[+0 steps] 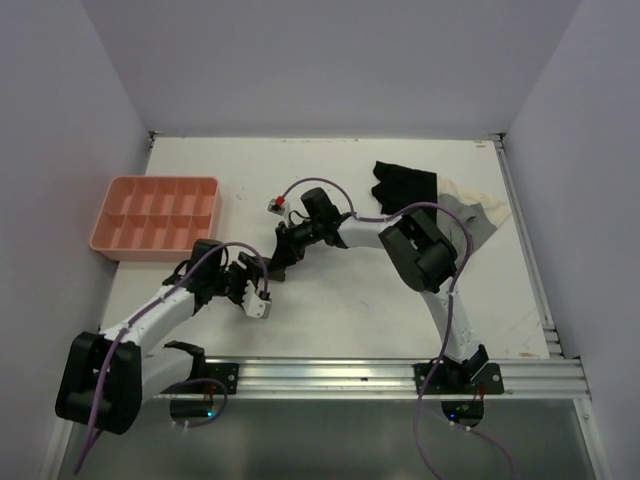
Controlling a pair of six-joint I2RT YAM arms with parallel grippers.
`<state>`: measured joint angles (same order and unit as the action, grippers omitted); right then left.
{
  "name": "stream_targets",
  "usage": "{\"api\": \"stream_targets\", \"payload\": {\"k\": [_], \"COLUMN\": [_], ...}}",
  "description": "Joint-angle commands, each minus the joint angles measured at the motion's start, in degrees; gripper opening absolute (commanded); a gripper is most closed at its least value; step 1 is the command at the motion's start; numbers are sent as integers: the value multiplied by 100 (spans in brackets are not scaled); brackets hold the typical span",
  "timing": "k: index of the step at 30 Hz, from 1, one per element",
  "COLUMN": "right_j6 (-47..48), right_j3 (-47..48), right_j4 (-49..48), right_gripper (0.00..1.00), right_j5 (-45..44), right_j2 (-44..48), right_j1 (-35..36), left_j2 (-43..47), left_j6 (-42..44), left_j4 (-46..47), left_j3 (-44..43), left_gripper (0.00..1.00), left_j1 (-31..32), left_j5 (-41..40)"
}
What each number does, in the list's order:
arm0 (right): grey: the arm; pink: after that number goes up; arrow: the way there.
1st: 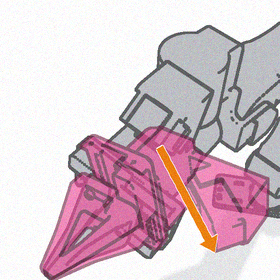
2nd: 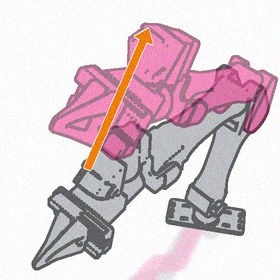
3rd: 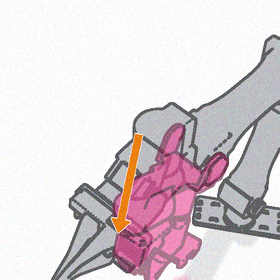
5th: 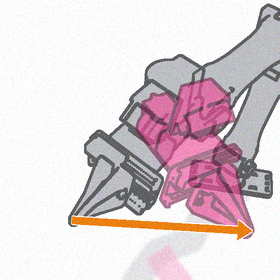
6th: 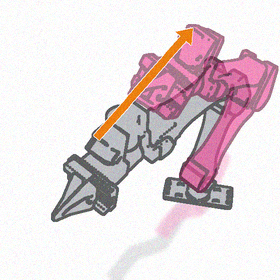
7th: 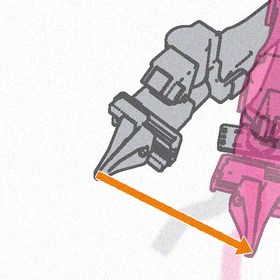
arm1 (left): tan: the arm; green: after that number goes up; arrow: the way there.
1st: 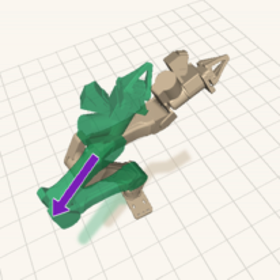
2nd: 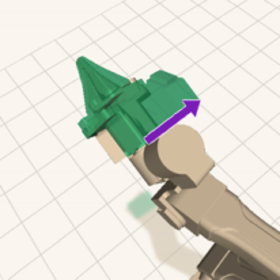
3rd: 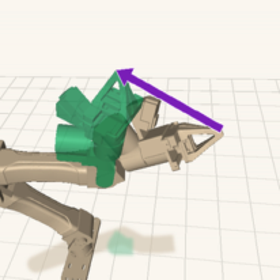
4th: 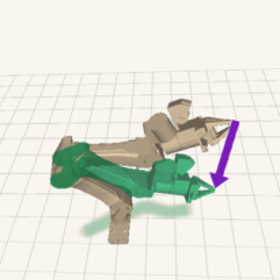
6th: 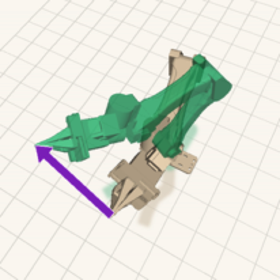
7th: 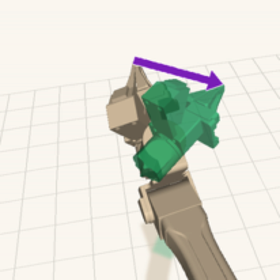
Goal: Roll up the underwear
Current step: Place the rolled underwear into the container
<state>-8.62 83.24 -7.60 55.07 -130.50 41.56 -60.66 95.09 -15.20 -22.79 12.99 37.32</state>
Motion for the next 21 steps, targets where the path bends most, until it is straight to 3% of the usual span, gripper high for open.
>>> {"api": "stream_targets", "payload": {"k": [1,12,21], "right_j6": [238,519,546], "right_j3": [-475,-476,-449], "right_j4": [1331,1489,1533], "right_gripper": [0,0,0], "right_j5": [-840,-884,-884], "right_j2": [-723,-679,-697], "right_j1": [168,168,168], "left_j2": [-427,-1781,-1696], "left_j6": [-263,-614,-983], "left_j4": [527,519,1115], "left_j3": [-322,-929,-806], "left_gripper": [72,65,64], "left_j1": [151,449,494], "left_j5": [-137,-612,-981]}}
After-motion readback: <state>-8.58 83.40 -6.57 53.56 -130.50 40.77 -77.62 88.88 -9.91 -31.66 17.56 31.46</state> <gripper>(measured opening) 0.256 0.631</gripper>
